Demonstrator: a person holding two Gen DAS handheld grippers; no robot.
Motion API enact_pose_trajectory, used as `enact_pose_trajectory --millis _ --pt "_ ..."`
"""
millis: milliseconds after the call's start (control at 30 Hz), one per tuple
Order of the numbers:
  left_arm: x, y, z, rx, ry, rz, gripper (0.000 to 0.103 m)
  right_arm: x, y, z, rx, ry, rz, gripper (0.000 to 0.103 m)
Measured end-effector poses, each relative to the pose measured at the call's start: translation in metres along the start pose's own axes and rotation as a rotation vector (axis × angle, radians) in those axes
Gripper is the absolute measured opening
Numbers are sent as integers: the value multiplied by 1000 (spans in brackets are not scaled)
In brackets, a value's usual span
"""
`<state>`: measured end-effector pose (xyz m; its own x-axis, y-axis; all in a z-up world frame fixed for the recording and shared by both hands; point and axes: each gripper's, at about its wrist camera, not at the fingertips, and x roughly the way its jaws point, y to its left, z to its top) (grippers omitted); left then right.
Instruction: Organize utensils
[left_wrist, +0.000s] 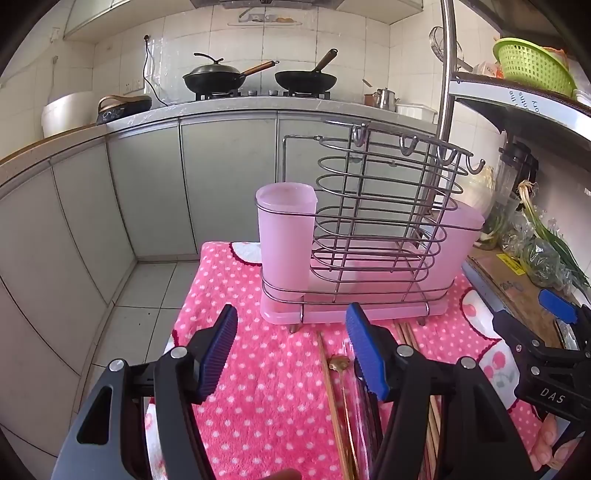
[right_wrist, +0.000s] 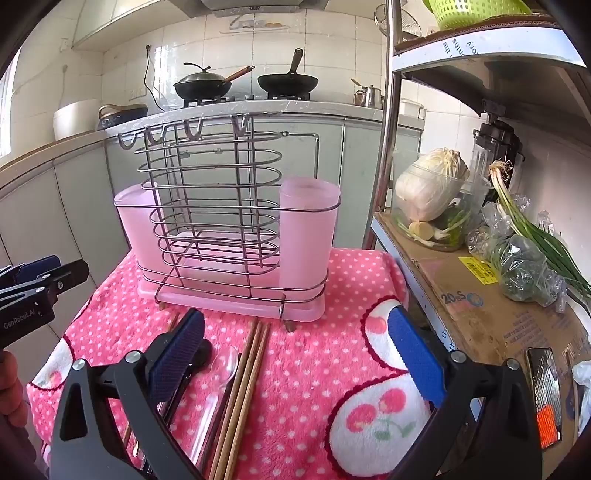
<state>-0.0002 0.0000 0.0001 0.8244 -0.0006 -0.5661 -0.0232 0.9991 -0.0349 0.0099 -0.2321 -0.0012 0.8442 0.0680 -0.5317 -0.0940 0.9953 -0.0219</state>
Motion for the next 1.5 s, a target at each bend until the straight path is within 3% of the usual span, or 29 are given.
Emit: enact_pose_trajectory --millis 1500 --pt "-20 -3 12 9 -32 -8 61 -12 0 10 -12 -39 2 100"
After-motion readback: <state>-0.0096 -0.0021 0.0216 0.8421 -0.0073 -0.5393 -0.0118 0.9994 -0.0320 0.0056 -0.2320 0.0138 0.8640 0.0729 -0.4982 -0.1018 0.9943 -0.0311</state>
